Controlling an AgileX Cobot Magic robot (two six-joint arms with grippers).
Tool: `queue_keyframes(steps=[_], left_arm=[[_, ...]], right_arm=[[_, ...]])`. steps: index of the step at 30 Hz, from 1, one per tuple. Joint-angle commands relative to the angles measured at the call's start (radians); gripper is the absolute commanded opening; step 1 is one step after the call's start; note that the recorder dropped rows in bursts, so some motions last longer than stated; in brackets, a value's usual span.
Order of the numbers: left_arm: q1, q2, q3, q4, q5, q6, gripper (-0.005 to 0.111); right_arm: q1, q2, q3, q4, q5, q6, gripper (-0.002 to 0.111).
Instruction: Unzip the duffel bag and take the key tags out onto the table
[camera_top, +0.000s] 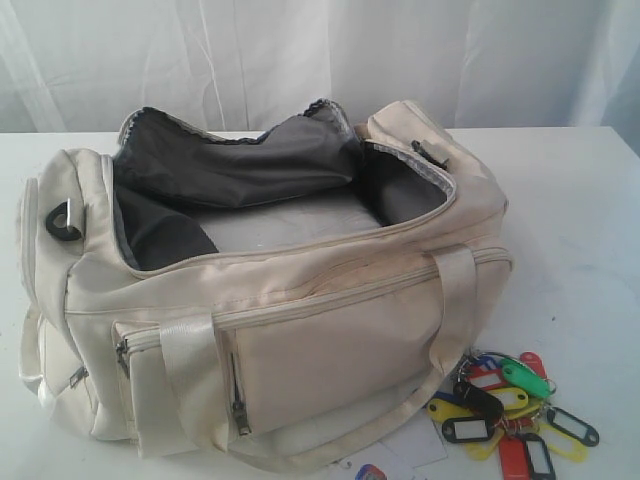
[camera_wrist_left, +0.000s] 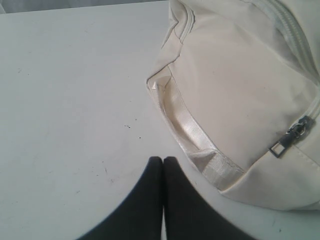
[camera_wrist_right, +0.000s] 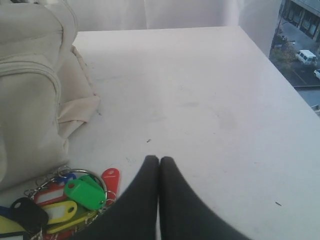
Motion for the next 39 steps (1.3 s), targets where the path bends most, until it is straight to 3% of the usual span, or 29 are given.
queue_keyframes(steps=[1,7,13,19,23,28,39], left_arm=[[-0.004,-0.005,0.001,-0.010,-0.001,-0.002,0.000],[-0.004,-0.005,0.001,-0.010,-0.001,-0.002,0.000],[-0.004,-0.005,0.001,-0.010,-0.001,-0.002,0.000],[-0.004,-0.005,0.001,-0.010,-0.001,0.000,0.000],[-0.004,-0.005,0.001,-0.010,-0.001,0.000,0.000],[-0.004,-0.005,0.001,-0.010,-0.001,0.000,0.000],[-0.004,-0.005,0.001,-0.010,-0.001,0.002,0.000]], right_arm=[[0.001,-0.027,0.004,-0.006,-0.005,0.006,0.000],[0.001,-0.052,0.004,0.012,0.005,0.014,0.000],[0.001,-0.052,0.004,0.013,0.005,0.213,0.000],[0.001,-0.052,0.004,0.013,0.005,0.216,0.000],[0.001,-0.055,0.004,0.013,0.005,0.099,0.000],[0.001,-0.055,0.004,0.013,0.005,-0.191,0.000],[0.001,-0.055,0.004,0.013,0.016,-0.195,0.000]])
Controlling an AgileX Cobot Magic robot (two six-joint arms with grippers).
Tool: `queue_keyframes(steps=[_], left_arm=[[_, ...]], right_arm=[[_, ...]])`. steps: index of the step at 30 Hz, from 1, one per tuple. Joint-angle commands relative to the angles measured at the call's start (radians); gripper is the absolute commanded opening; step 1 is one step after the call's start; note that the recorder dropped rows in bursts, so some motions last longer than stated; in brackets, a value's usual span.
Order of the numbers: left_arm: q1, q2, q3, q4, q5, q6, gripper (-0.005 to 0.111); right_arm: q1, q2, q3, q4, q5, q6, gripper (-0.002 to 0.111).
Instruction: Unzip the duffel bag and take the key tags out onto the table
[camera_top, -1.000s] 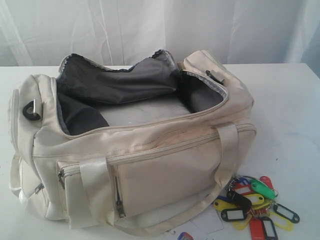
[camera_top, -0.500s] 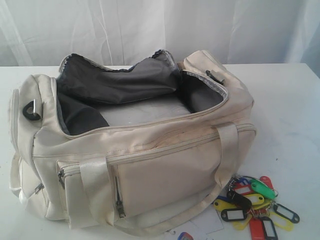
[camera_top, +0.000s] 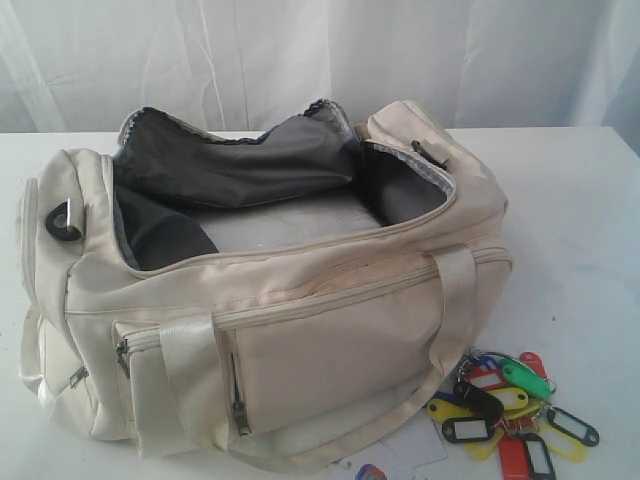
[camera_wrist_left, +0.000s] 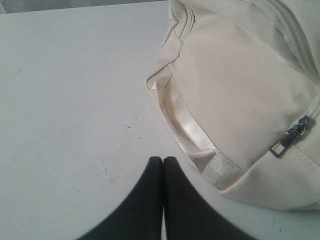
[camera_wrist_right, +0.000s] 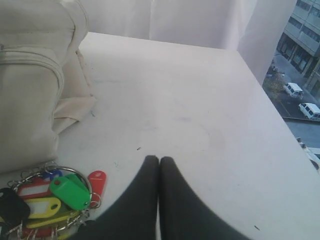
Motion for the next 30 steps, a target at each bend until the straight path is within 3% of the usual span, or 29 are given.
queue_keyframes(steps=[1,13,19,23,30], left_arm=[[-0.004,-0.005,0.001,-0.010,-0.001,0.002,0.000],[-0.004,-0.005,0.001,-0.010,-0.001,0.002,0.000],[-0.004,-0.005,0.001,-0.010,-0.001,0.002,0.000],[-0.004,-0.005,0.001,-0.010,-0.001,0.002,0.000],[-0.004,-0.005,0.001,-0.010,-0.001,0.002,0.000]], right_arm=[[0.001,-0.003,0.004,0.000,0.006,-0.010,0.000],[-0.011,-0.030,0.004,0.006,0.018,-0.010,0.000],[-0.013,-0.030,0.004,0.113,0.029,-0.010,0.000],[-0.083,-0.030,0.004,0.108,0.029,-0.010,0.000],[-0.079,-0.030,0.004,0.108,0.029,-0.010,0.000]])
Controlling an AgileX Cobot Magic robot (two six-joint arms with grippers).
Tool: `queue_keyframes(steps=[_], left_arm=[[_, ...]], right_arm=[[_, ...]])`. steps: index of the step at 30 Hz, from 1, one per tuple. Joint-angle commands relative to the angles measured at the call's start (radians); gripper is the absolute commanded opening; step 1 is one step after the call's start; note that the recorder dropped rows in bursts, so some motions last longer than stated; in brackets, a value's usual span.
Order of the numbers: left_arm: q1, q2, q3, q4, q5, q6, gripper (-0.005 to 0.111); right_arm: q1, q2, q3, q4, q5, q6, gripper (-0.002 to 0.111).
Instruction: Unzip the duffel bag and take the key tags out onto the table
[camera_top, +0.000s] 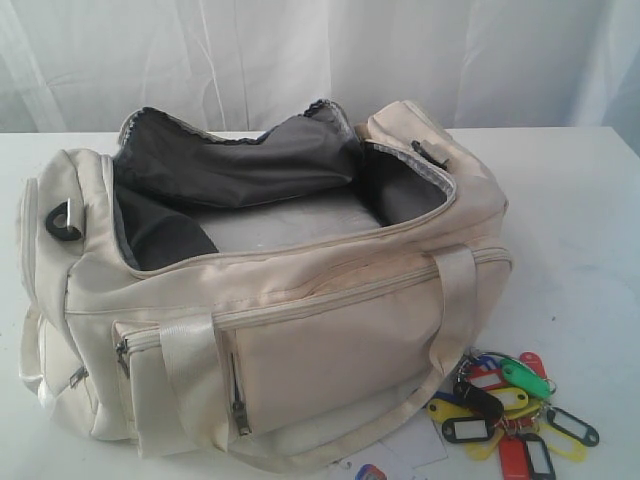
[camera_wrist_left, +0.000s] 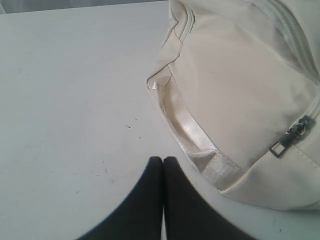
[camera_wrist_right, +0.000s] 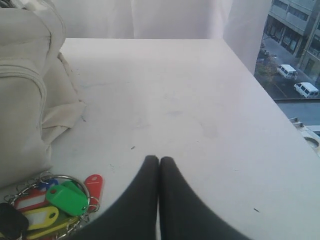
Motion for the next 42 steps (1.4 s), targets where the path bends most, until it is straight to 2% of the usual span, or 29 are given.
queue_keyframes(steps=[1,7,22,26,32,42], left_arm=[[-0.004,-0.005,0.001,-0.010,-0.001,0.002,0.000],[0.002,-0.005,0.001,-0.010,-0.001,0.002,0.000],[0.097,-0.005,0.001,-0.010,-0.001,0.002,0.000],[0.095,-0.005,0.001,-0.010,-0.001,0.002,0.000],[0.053,-0.005,0.001,-0.010,-0.001,0.002,0.000],[0.044,-0.005,0.001,-0.010,-0.001,0.002,0.000]], right_arm=[[0.024,-0.006,0.004,0.003,-0.001,-0.007,0.000],[0.056,-0.006,0.004,0.003,-0.001,-0.007,0.000],[0.058,-0.006,0.004,0.003,-0.001,-0.007,0.000],[0.058,-0.006,0.004,0.003,-0.001,-0.007,0.000],[0.058,-0.006,0.004,0.003,-0.001,-0.007,0.000],[0.058,-0.006,0.004,0.003,-0.001,-0.007,0.000]])
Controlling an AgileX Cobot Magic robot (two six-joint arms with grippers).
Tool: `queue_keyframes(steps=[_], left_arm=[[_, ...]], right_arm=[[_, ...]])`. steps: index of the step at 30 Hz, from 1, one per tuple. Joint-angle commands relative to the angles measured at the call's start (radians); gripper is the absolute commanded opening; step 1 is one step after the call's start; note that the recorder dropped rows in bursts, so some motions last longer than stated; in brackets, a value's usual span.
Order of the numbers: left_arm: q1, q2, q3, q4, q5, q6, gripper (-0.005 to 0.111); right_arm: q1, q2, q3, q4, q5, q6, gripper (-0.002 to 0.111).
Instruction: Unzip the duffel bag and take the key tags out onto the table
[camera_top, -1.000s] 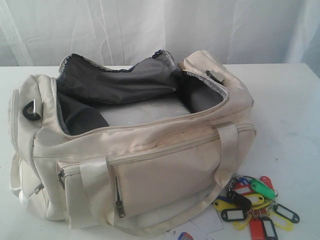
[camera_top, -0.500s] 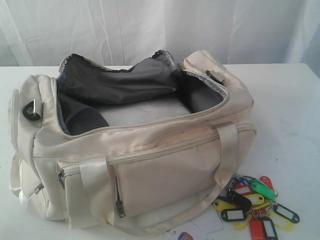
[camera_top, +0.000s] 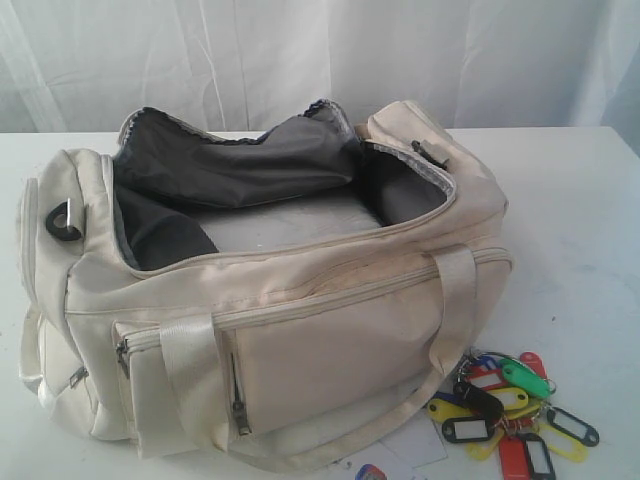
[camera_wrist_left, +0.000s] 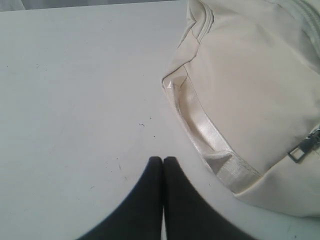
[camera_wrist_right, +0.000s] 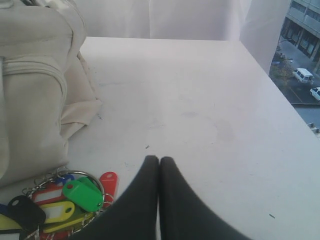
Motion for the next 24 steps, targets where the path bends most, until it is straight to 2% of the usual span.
queue_keyframes(steps=[1,24], left_arm=[[-0.011,-0.005,0.001,-0.010,-0.001,0.002,0.000],[-0.011,-0.005,0.001,-0.010,-0.001,0.002,0.000]], right_arm=[[0.001,-0.006,0.004,0.003,-0.001,-0.007,0.000],[0.013,-0.006,0.004,0.005,-0.001,-0.007,0.000]])
